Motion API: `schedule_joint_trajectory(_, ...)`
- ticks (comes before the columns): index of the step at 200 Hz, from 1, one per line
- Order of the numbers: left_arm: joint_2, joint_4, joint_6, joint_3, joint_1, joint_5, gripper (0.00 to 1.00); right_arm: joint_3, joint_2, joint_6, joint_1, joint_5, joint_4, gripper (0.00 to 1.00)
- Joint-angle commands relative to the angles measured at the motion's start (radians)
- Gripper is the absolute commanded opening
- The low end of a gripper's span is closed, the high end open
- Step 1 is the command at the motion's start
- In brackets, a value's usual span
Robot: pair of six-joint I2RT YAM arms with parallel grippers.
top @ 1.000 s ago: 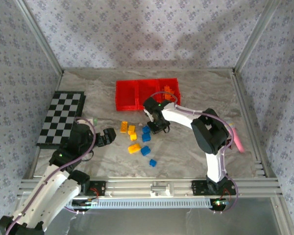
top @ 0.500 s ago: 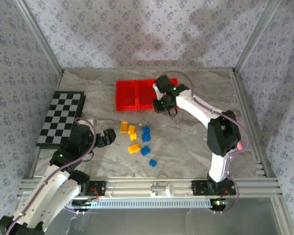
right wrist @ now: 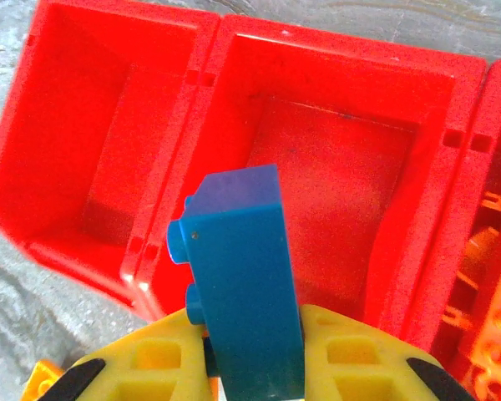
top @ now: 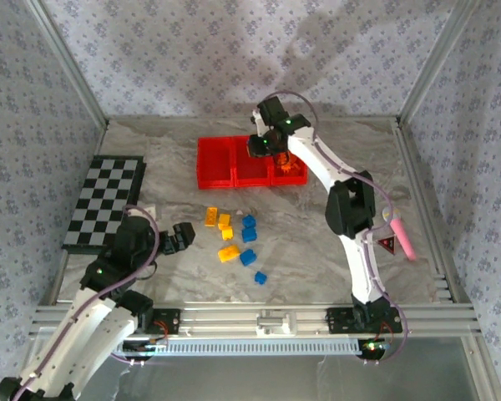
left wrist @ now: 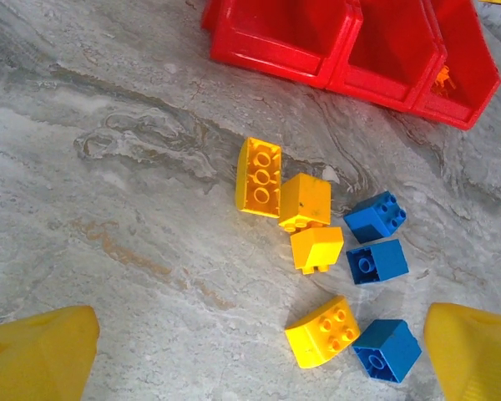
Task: Sort the legos into containers by color
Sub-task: Place the lego in the container.
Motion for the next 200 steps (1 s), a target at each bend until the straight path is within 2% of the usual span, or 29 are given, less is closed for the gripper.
schedule_joint_trajectory(1,-0.013,-0.030,-0.008,0.033,-0.008,-0.009,1.00,0.101,0.070,0.011,-0.009,-0.035,-0.079,0.20)
schedule_joint_trajectory(41,-0.014,-0.046,-0.005,0.048,-0.010,-0.012,1.00,0.146,0.141,0.046,-0.016,-0.059,-0.080,0.25)
schedule_joint_trajectory(68,-0.013,-0.043,-0.005,0.045,-0.010,-0.014,1.00,0.138,0.145,0.051,-0.012,-0.060,-0.072,0.33)
schedule_joint_trajectory(107,-0.009,-0.047,-0.006,0.047,-0.009,-0.012,1.00,0.160,0.130,0.077,-0.012,-0.082,-0.116,0.59)
schedule_joint_trajectory(131,-0.010,-0.042,-0.009,0.042,-0.010,-0.009,1.00,0.161,0.092,0.093,-0.008,-0.080,-0.138,0.69)
schedule_joint_trajectory(165,-0.009,-0.027,-0.014,0.030,-0.010,0.000,1.00,0.128,0.005,0.106,0.008,-0.041,-0.194,0.75)
schedule_joint_trajectory(200,-0.004,-0.006,-0.017,0.011,-0.010,0.002,1.00,-0.080,-0.151,0.116,0.046,0.019,-0.154,0.80)
